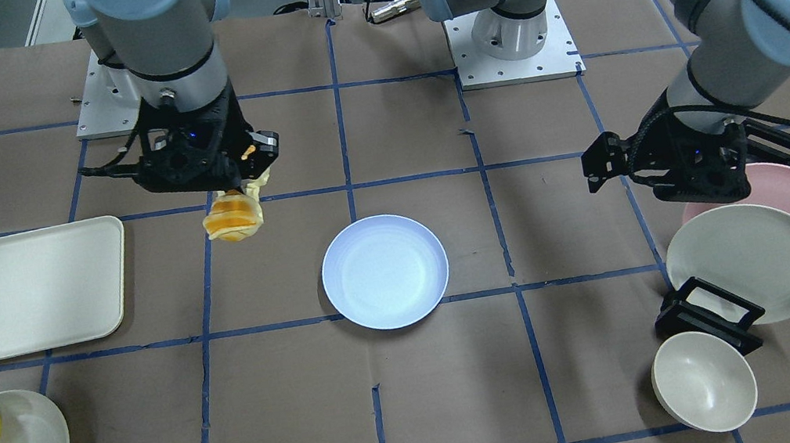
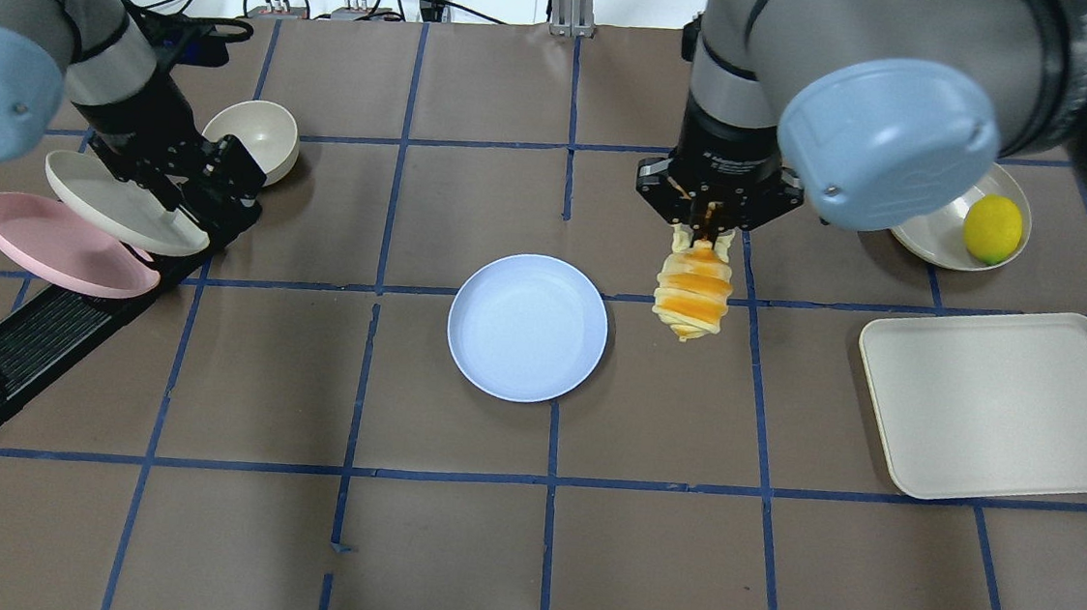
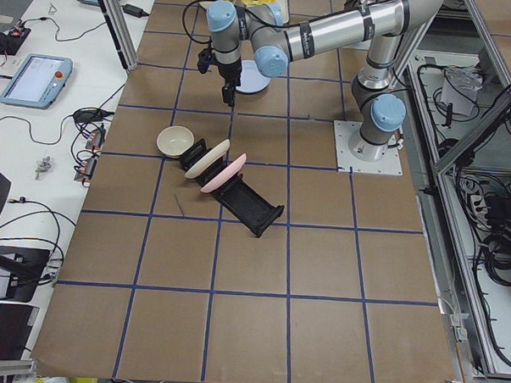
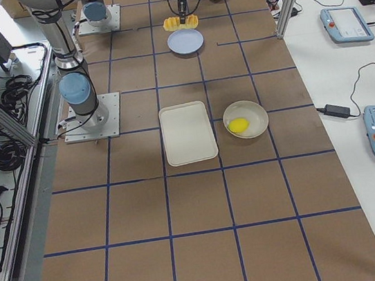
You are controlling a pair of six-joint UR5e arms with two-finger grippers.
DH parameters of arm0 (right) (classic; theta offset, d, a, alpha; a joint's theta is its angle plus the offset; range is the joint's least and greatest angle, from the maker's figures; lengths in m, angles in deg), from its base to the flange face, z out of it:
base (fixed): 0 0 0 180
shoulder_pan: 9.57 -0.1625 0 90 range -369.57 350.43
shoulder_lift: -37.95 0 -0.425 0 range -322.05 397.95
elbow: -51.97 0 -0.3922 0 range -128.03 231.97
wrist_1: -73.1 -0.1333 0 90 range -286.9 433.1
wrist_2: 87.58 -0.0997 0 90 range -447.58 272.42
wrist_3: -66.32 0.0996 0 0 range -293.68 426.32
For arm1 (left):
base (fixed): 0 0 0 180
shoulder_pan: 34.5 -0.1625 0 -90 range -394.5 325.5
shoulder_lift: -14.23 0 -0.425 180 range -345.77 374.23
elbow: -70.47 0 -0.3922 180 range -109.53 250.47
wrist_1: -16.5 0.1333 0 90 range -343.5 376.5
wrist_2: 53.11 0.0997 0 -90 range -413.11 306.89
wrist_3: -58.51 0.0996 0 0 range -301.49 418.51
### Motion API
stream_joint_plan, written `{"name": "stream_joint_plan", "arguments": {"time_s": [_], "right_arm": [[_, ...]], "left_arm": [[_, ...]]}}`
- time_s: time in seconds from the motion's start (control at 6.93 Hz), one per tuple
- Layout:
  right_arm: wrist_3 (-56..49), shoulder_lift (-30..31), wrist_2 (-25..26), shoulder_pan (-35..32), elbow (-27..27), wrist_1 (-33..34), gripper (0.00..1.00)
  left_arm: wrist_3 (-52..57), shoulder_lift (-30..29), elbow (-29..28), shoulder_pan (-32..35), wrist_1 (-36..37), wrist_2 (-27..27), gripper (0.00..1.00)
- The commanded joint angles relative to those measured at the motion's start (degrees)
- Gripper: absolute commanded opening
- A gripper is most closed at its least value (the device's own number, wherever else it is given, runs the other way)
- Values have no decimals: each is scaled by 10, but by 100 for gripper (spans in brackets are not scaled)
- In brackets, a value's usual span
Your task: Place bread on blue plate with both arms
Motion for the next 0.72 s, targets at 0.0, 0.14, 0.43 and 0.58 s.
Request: {"name": "stream_joint_plan", "arguments": {"time_s": [0.0, 0.14, 0.43, 0.58], "right_arm": [[27, -62, 0, -58, 0, 51, 8], [16, -87, -2, -76, 0, 57, 8], [10, -128, -22, -94, 4, 90, 8], [-7, -145, -25, -95, 4, 113, 8]], "left_arm": [[-5, 47, -67, 0, -118, 7, 100], [-6, 76, -64, 4, -138, 0, 100], [-68, 90, -35, 17, -127, -34, 100], [-73, 90, -32, 25, -121, -35, 100]]}}
